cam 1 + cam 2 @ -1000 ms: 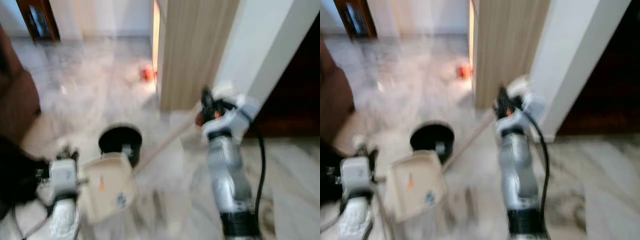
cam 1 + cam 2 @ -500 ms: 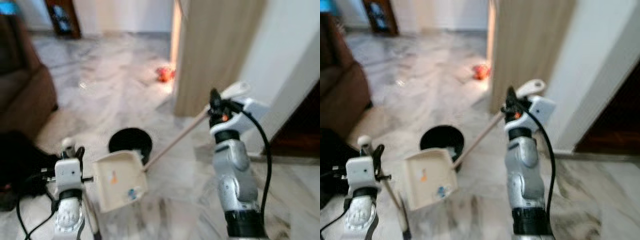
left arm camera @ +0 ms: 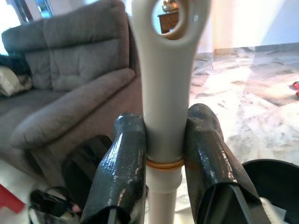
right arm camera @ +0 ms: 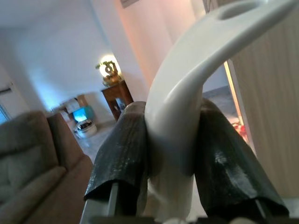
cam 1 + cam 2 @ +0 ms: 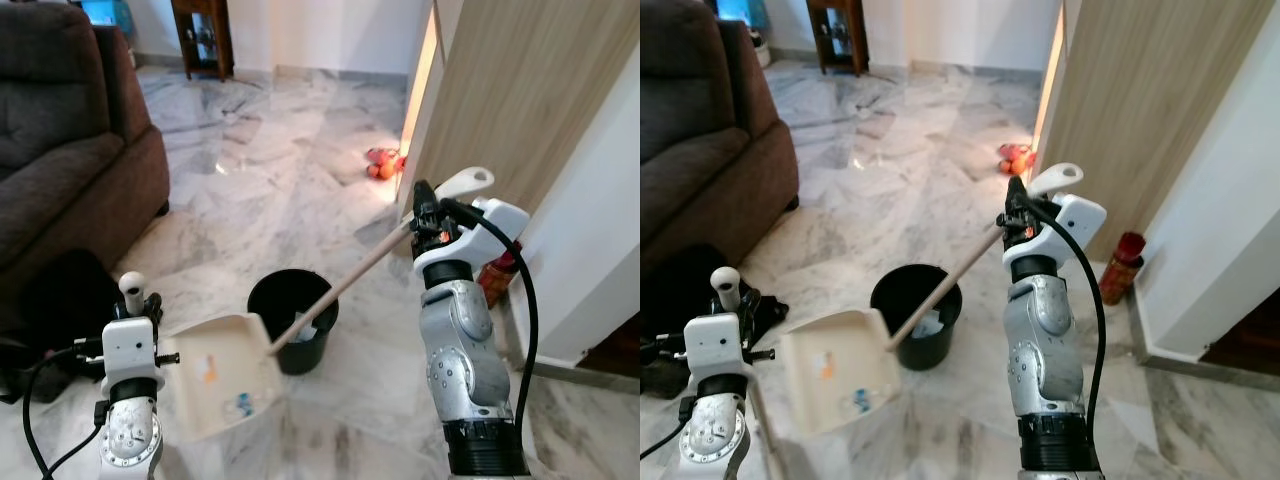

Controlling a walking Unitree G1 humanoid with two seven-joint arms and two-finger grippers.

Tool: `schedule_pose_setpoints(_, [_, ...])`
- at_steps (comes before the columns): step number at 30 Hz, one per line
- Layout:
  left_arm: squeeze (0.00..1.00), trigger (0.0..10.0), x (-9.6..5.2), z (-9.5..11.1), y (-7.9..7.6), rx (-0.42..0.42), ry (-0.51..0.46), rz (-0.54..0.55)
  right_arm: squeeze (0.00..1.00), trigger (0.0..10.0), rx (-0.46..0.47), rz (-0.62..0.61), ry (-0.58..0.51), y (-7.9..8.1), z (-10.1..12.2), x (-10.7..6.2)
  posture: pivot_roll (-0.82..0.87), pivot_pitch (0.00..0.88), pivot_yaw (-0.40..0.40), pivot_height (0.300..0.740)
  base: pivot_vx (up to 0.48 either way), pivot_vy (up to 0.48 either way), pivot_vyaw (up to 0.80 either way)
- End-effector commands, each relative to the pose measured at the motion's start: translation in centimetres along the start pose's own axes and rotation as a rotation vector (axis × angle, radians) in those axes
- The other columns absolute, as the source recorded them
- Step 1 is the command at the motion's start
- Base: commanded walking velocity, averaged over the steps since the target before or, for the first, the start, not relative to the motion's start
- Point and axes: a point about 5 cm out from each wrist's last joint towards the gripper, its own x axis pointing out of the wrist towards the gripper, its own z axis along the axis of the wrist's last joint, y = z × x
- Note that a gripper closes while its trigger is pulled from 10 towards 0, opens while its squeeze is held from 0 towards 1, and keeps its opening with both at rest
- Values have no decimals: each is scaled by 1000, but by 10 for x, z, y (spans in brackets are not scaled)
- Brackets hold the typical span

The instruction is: Sweep floor

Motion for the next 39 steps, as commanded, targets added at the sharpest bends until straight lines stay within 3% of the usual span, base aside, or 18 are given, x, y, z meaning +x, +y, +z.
schedule_pose_setpoints(1, [0, 10000, 4, 8, 4, 17, -48, 10, 0, 10000, 45, 34, -74, 12, 15, 4, 135, 21, -23, 740, 281, 0, 0])
schedule_pose_setpoints(12, [0, 10000, 5, 11, 4, 17, -60, 10, 0, 10000, 56, 35, -86, 13, 18, 5, 140, 19, -23, 740, 281, 0, 0])
schedule_pose_setpoints(18, [0, 10000, 5, 12, 4, 16, -65, 12, 0, 10000, 72, 72, -187, 26, 47, 12, 139, 20, -24, 740, 284, 0, 0])
schedule_pose_setpoints(28, [0, 10000, 6, 13, 4, 13, -69, 16, 0, 10000, 119, 120, -282, 41, 77, 16, 138, 18, -26, 740, 282, 0, 0])
schedule_pose_setpoints(39, [0, 10000, 5, 11, 3, 10, -63, 17, 0, 10000, 121, 123, -270, 41, 77, 16, 139, 17, -30, 740, 283, 0, 0])
